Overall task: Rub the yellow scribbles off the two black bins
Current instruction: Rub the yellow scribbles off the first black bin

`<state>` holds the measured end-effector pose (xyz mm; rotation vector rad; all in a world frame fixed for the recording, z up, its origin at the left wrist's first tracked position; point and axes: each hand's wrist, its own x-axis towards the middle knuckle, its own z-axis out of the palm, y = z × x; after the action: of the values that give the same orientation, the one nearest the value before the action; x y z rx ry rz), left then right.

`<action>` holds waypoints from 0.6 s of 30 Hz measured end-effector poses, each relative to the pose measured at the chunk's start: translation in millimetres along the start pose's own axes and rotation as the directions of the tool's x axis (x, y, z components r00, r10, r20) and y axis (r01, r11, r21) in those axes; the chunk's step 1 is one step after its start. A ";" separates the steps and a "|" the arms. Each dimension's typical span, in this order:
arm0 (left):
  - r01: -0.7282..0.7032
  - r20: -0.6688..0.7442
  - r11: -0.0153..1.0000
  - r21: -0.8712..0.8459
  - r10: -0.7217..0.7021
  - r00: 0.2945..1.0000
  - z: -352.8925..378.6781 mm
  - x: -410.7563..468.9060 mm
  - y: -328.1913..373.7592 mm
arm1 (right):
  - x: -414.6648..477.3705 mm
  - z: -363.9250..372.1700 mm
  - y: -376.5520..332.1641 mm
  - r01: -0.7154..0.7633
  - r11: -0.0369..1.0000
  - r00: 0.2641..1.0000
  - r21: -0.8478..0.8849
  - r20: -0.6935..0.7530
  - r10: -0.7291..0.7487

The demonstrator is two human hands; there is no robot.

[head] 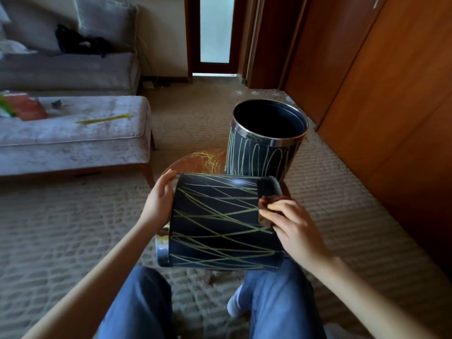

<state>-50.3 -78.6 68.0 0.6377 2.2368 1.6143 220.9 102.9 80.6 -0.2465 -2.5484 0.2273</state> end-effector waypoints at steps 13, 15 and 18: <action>0.008 0.001 0.999 -0.034 -0.008 1.000 1.2 -1.4 4.2 | 25.5 6.5 -22.3 -0.105 0.993 0.995 -0.049 -0.008 0.104; -0.005 -0.003 0.999 -0.033 0.005 1.000 1.6 -2.2 3.0 | 6.1 5.5 -27.9 -0.047 0.999 0.999 -0.016 -0.023 0.047; -0.039 -0.007 0.999 -0.025 0.039 0.999 1.2 -7.4 0.0 | 24.4 11.8 -20.1 -0.078 0.997 0.997 0.027 0.004 0.078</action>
<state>-43.4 -81.4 67.6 0.6745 2.2178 1.6626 191.7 87.6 87.9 -0.3355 -2.5394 0.2926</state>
